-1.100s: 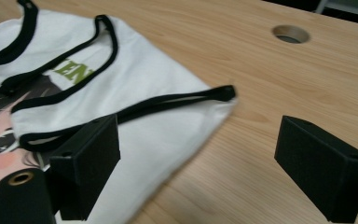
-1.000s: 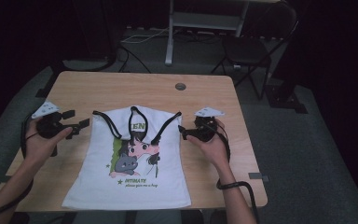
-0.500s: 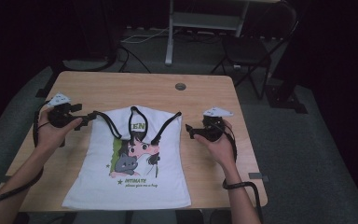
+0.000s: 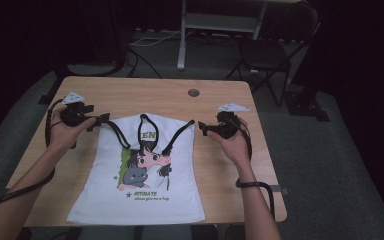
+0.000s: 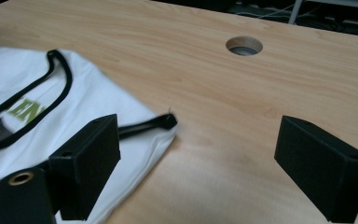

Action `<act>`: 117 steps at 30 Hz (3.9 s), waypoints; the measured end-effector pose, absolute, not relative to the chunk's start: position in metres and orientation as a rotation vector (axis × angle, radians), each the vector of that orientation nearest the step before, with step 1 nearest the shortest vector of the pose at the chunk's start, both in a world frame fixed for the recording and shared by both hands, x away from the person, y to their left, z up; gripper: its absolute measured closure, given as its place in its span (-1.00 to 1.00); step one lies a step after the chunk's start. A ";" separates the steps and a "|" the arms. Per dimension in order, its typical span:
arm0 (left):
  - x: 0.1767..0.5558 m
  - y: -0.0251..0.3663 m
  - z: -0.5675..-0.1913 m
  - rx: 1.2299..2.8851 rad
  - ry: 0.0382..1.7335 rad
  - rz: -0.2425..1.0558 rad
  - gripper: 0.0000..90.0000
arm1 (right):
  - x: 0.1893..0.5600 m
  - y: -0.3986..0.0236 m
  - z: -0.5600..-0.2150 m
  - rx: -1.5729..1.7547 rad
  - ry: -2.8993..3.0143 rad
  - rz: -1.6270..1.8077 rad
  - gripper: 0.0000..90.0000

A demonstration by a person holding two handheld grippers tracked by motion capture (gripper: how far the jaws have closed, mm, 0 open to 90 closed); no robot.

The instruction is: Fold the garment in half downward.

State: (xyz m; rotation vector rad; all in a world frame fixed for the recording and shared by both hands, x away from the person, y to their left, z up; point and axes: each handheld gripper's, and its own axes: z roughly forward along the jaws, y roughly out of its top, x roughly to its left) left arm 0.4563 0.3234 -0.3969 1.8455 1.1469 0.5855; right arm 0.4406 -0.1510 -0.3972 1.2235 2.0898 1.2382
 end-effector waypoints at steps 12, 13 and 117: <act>0.485 0.312 -0.412 1.891 1.189 0.544 -0.50 | 0.482 -0.125 -0.410 1.251 2.183 1.173 -0.20; 0.487 0.312 -0.414 1.884 1.196 0.541 -0.38 | 0.484 -0.123 -0.412 1.257 2.190 1.172 -0.15; 0.489 0.310 -0.396 1.853 1.091 0.370 0.83 | 0.502 -0.109 -0.404 1.237 2.281 1.278 0.80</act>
